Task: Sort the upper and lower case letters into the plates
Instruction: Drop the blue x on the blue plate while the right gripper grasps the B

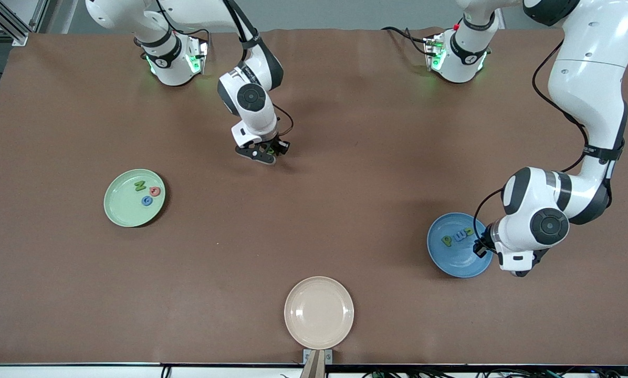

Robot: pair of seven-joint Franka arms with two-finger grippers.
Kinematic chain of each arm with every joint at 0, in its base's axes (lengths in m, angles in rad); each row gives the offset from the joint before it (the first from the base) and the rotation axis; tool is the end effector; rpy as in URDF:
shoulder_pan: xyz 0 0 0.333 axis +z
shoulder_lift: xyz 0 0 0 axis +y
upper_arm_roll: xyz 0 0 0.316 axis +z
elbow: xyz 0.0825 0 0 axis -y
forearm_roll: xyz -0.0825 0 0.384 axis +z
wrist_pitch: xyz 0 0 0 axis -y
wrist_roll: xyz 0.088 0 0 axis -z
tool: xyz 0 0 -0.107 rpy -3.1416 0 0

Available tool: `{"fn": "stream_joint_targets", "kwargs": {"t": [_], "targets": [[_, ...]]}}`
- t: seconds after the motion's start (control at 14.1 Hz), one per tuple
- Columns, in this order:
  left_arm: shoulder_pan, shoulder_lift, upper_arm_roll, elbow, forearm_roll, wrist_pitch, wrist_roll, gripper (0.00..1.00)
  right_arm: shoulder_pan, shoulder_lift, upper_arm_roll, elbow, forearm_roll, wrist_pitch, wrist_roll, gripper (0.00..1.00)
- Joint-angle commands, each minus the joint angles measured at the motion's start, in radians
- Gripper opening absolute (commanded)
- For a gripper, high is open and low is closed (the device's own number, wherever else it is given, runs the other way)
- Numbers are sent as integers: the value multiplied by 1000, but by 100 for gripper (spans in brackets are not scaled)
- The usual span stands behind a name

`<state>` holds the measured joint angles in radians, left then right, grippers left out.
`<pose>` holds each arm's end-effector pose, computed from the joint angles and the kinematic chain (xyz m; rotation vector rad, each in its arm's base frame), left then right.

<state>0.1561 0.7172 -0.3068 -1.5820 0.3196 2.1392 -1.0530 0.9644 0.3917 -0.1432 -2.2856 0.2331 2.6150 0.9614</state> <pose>0.6826 -0.0626 0.2205 -2.8061 -1.1409 0.1001 0.3629 0.3780 0.1770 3.0894 -0.5238 -0.1211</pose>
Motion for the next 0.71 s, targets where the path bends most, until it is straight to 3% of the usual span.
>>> {"fn": "stream_joint_targets", "kwargs": {"t": [0.0, 0.07, 0.14, 0.21, 0.28, 0.5, 0.64], "targets": [[13, 1, -11, -6, -8, 27, 15, 15, 14, 1, -7, -17, 20, 2, 5, 24], [11, 1, -11, -3, -13, 27, 15, 20, 14, 1, -7, -15, 20, 0, 5, 20], [7, 4, -11, -3, -39, 34, 15, 42, 14, 1, -7, -12, 18, -1, 3, 18], [8, 5, -9, -3, -65, 59, 10, 83, 14, 1, -7, -8, 15, -6, 2, 17], [8, -1, -9, -3, -76, 68, 5, 100, 13, -1, -7, -3, 12, -9, -3, 15], [2, -66, -24, 10, -77, 38, -2, 100, -9, -17, -30, 17, -4, -45, -50, 12], [6, -139, -58, 43, -76, -62, 8, 100, -16, -30, -122, 55, -50, -134, -152, 11]]}}
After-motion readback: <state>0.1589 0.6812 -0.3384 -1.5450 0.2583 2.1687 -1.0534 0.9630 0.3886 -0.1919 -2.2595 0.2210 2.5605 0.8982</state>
